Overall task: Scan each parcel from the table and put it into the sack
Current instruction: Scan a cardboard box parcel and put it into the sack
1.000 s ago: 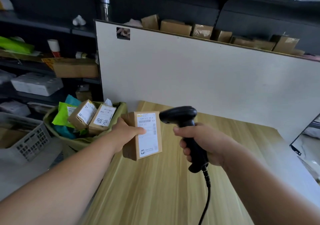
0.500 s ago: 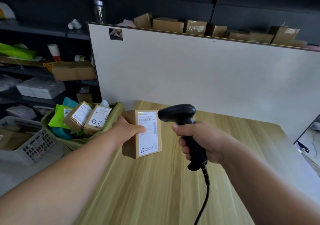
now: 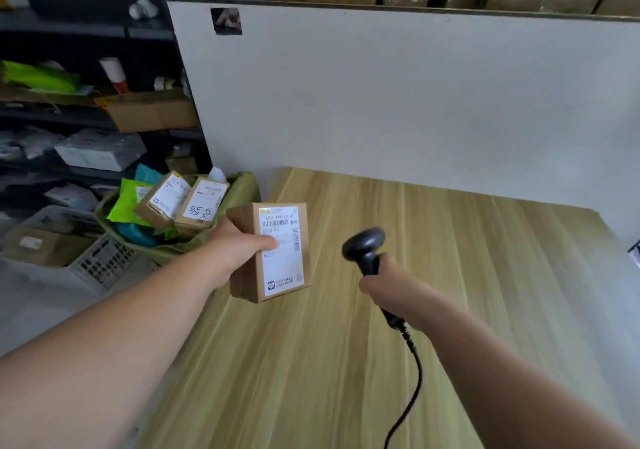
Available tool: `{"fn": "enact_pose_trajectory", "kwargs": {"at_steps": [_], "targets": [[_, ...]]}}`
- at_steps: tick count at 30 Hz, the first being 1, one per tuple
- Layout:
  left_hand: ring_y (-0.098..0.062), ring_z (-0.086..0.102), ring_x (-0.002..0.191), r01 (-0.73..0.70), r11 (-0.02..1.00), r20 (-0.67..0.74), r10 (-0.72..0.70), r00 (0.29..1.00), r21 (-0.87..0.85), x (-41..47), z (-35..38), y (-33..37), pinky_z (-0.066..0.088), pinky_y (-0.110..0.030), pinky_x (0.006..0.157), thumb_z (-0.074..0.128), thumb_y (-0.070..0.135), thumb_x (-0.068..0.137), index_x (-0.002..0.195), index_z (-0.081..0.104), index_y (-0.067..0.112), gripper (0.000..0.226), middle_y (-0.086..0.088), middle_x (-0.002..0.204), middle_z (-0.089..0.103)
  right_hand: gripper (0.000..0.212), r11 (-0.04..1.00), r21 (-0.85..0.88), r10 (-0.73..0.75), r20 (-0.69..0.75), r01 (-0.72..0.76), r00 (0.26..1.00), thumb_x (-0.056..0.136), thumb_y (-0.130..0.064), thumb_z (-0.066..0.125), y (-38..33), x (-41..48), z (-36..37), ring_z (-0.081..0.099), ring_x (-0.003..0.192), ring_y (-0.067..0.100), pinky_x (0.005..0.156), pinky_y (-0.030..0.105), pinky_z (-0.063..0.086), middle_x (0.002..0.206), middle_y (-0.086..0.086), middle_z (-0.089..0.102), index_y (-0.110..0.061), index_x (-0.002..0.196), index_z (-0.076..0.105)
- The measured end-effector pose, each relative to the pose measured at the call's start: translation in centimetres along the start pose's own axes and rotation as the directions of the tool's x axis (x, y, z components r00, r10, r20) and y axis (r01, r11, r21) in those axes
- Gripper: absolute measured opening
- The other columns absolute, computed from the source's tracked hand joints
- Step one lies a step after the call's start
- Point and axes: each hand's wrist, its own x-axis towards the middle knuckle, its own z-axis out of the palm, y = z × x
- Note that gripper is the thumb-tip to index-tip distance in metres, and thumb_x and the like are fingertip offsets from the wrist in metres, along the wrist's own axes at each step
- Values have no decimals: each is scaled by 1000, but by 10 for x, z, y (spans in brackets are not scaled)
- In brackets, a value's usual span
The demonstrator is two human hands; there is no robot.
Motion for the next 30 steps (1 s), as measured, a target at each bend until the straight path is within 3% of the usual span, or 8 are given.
{"fn": "enact_pose_trajectory", "kwargs": {"at_steps": [5,8,11,17,20,23,26,30], "targets": [[-6,58,83,30,999,3,-30,1000,-20,0,-11,-18,44,-29,68,82,14,69,93,52,30,42,11,91,63,42,964,-257,49,-90,-70,995,89,-25,65,43,29,62,56,78,19,53,27,37,95,0,54,-13,120,39],[-6,58,85,47,999,8,-47,999,-21,3,-23,-29,42,-27,62,82,14,70,92,52,30,41,12,92,64,42,950,-293,64,-159,-109,985,87,-26,70,55,44,91,53,78,20,61,28,39,93,-2,53,-16,111,37],[-5,57,84,76,997,21,-75,997,-32,8,-37,-40,40,-26,59,82,15,70,108,50,27,51,11,95,63,45,940,-306,101,-169,-150,980,85,-25,73,60,54,112,57,86,23,68,31,42,99,1,58,-17,108,35],[-10,61,90,86,996,73,-83,994,-39,23,-73,-59,42,-28,61,82,18,70,124,49,24,63,6,107,67,54,905,-364,161,-184,-219,970,88,-18,64,59,58,138,55,81,21,60,29,42,88,-1,54,-13,134,35],[-13,62,92,74,996,120,-67,991,-57,32,-96,-63,44,-29,63,82,19,70,124,49,24,63,4,109,67,54,882,-370,220,-226,-293,949,91,-21,60,46,50,146,56,87,22,70,33,47,97,2,56,-12,137,34],[-11,61,89,40,994,151,-24,988,-106,41,-129,-64,43,-28,62,82,17,71,121,51,24,59,6,104,67,60,872,-348,225,-338,-344,914,93,-26,60,14,39,159,54,115,29,91,39,49,126,10,57,-12,144,32],[-10,62,85,27,990,204,2,979,-137,49,-174,-67,42,-27,59,81,18,72,107,57,28,43,8,94,69,59,937,-253,115,-424,-239,898,96,-40,57,-46,28,186,52,122,31,94,41,47,138,11,52,-13,144,36],[-10,63,78,36,985,250,9,968,-171,65,-244,-71,42,-26,57,79,19,75,93,55,29,32,8,87,69,63,999,23,-34,-358,45,933,97,-51,49,-146,18,243,52,126,23,92,32,41,146,4,50,-17,148,39]]}}
